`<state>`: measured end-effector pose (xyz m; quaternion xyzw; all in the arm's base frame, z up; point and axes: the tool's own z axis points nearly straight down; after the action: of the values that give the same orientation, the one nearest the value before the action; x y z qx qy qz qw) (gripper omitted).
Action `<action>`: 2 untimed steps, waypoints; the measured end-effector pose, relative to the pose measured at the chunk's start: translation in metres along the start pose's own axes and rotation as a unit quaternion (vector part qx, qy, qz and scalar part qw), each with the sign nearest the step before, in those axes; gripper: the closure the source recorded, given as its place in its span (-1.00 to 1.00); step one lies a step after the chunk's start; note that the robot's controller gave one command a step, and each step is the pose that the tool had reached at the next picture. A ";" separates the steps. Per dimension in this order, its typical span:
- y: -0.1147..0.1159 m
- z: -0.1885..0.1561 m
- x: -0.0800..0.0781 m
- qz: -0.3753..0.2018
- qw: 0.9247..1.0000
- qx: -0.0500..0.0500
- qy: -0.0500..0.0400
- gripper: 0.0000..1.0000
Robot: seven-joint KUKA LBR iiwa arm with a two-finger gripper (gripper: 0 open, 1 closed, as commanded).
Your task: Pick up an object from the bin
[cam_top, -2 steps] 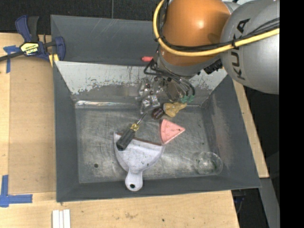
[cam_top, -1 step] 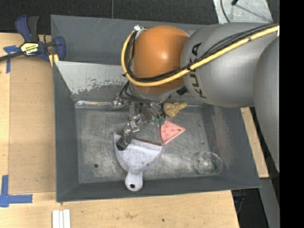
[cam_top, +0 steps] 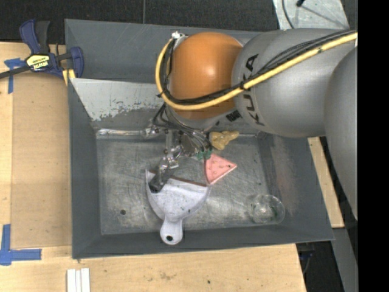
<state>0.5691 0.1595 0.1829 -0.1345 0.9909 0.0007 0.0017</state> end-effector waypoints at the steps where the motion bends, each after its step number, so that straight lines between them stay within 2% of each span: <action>1: -0.030 0.046 0.051 -0.038 0.999 0.000 -0.002 -1.00; 2: -0.042 0.068 0.058 -0.040 0.999 0.000 -0.002 -1.00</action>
Offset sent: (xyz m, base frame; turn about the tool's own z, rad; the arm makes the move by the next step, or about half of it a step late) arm -0.0176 -0.0504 -0.0840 -0.0609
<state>0.5242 0.1035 0.1146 -0.1743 0.9847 0.0010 0.0036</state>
